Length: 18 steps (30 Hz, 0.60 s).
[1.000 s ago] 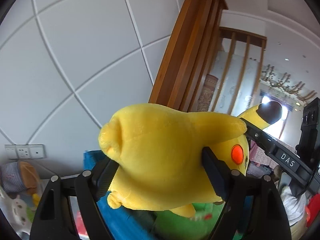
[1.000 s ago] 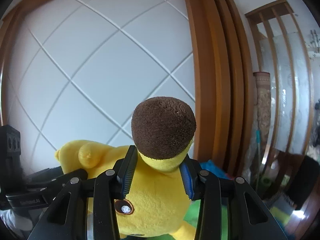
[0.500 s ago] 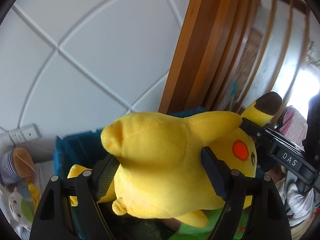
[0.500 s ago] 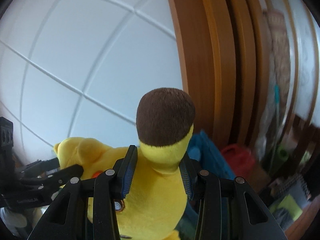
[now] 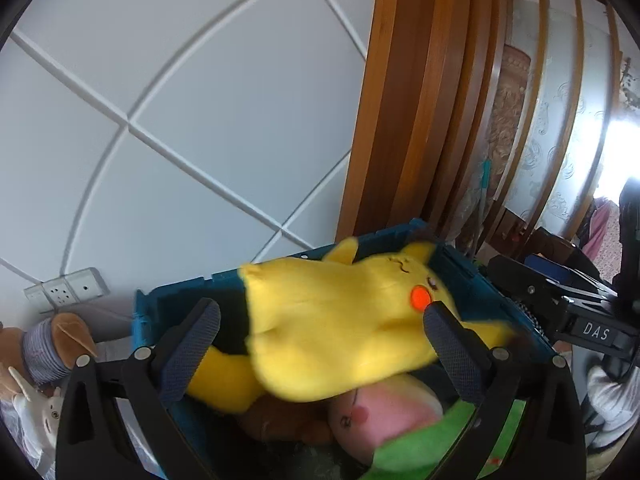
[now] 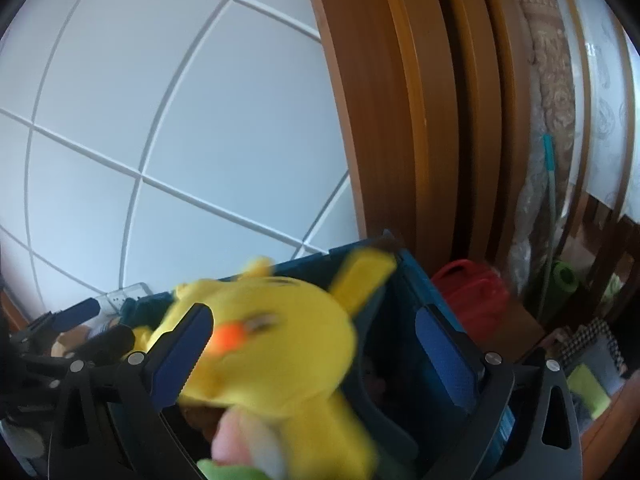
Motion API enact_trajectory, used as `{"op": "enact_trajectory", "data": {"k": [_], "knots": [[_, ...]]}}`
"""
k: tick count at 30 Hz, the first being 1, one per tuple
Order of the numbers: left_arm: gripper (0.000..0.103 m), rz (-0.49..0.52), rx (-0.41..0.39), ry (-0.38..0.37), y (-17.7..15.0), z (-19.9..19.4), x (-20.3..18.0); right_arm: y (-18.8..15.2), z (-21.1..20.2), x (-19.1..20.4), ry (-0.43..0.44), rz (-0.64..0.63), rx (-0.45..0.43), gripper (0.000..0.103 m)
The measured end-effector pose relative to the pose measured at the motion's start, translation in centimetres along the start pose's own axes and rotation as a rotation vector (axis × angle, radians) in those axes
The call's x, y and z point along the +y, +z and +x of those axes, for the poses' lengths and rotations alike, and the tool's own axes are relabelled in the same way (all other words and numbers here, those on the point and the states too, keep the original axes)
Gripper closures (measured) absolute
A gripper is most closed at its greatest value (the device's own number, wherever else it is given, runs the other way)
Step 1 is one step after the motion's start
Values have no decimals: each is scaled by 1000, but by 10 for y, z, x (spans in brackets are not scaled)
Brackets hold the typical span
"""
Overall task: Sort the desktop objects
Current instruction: 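Open both tools to drop the Pikachu into the blue crate, then withdraw both open tools from the crate back over the bed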
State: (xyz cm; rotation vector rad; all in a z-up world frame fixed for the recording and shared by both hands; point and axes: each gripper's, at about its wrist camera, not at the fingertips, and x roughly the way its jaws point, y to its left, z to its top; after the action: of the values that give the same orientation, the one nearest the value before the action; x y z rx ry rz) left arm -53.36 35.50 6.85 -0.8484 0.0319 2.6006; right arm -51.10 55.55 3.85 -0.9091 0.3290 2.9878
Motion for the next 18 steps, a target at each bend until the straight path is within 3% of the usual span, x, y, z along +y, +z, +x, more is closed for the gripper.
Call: {"op": "enact_trajectory", "data": {"k": [3,12,18], "knots": [[0,19,-26,35,-8,-24,-5,-3,-21,9,-13,-27,-20,0],[0,12,-81,51,-36,-104,2,-29,-99,53,-63,-133,-71,0],[0,7,-138,58,-57,-167,12,-49,-162,90,-41,-175,-147,0]]}}
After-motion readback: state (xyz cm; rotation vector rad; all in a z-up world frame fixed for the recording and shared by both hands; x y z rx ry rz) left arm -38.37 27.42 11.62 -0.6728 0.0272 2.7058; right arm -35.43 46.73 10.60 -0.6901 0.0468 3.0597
